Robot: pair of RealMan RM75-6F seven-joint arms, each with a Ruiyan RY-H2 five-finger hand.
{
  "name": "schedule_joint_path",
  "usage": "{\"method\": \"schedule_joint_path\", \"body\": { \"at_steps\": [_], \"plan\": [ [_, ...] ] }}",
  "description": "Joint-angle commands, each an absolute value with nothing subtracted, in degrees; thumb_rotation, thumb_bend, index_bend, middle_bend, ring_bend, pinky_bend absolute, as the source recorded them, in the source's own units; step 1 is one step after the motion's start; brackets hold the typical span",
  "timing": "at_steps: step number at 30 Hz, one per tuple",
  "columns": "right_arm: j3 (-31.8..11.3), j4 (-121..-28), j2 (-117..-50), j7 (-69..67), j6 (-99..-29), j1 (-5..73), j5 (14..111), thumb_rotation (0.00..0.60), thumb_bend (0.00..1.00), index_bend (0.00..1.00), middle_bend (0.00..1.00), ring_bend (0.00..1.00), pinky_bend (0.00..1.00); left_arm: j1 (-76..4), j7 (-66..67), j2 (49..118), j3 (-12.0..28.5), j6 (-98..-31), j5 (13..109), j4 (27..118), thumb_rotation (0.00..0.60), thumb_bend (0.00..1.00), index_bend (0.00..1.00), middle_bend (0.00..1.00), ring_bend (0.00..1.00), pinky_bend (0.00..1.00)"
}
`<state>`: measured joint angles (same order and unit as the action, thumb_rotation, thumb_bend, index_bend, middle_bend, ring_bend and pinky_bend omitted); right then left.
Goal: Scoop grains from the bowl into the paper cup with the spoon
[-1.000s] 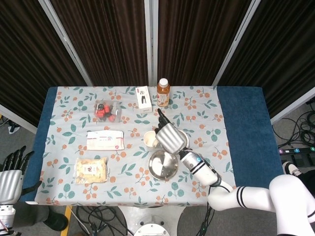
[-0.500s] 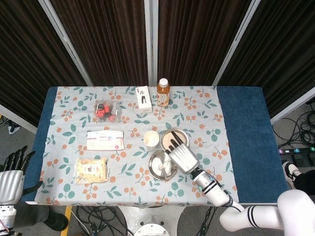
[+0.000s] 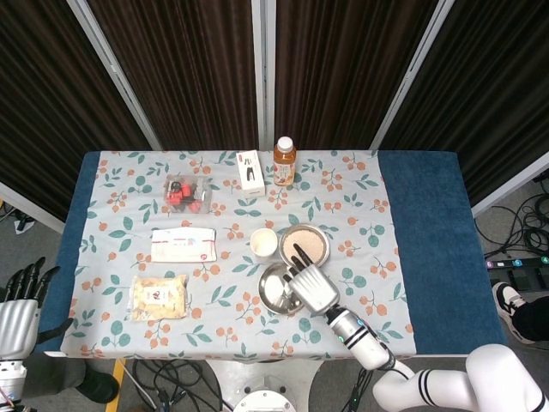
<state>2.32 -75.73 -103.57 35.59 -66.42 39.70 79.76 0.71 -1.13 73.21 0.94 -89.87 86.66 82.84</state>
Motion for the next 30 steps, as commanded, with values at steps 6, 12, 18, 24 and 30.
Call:
{"method": "schedule_joint_path", "body": {
  "at_steps": [6,12,18,24,30],
  "plan": [
    [1.34,-74.59,-104.60,35.10,-65.18,38.90,80.61,0.600,0.24,0.45,0.40,0.15,0.00,0.73,-1.37,73.39,0.95,-89.80,86.67,82.57,0.600,0.06,0.19,0.11,0.06,0.09],
    [0.25,-77.86,-101.78,34.13,-68.39,37.52,82.93,0.600,0.25,0.41,0.38,0.14,0.00,0.72,-1.22,73.18,0.99,-89.97,86.87,82.74,0.600,0.06,0.19,0.11,0.06,0.09],
    [-1.41,-85.93,-90.63,31.15,-78.34,31.86,84.30,0.600,0.26,0.39,0.37,0.15,0.00,0.36,-1.51,73.11,1.11,-89.53,86.94,82.53,0.600,0.06,0.19,0.11,0.06,0.09],
    [-0.40,-93.09,-77.04,27.22,-86.62,22.80,81.31,0.600,0.27,0.27,0.31,0.11,0.06,-0.55,-0.90,73.26,1.49,-89.04,87.45,82.88,0.600,0.06,0.19,0.11,0.06,0.09],
    [2.83,-95.88,-68.96,17.26,-91.61,14.00,79.71,0.600,0.27,0.14,0.22,0.04,0.05,-1.49,0.65,73.31,1.80,-88.27,87.64,84.22,0.600,0.06,0.19,0.11,0.06,0.09]
  ]
}}
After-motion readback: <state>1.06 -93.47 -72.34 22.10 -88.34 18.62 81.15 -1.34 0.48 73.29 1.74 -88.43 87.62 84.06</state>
